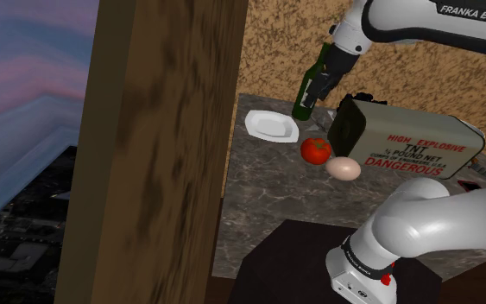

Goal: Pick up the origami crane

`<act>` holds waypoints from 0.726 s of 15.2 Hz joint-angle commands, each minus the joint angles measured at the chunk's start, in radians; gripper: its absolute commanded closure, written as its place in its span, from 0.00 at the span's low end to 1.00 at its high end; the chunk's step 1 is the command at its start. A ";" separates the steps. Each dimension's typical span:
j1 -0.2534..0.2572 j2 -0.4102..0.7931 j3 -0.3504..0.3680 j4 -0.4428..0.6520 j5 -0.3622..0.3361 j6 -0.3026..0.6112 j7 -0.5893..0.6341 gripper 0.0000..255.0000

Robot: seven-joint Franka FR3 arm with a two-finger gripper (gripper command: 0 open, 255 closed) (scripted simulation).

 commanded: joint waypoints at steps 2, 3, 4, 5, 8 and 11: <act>-0.031 0.038 -0.053 -0.009 -0.011 0.066 -0.017 0.00; -0.041 0.052 -0.071 -0.013 -0.013 0.090 -0.024 0.00; -0.051 0.067 -0.089 -0.016 -0.015 0.114 -0.030 0.00; -0.060 0.083 -0.107 -0.018 -0.017 0.137 -0.037 0.00; -0.084 0.135 -0.163 -0.021 -0.015 0.208 -0.059 0.00; -0.105 0.193 -0.220 -0.017 -0.006 0.276 -0.084 0.00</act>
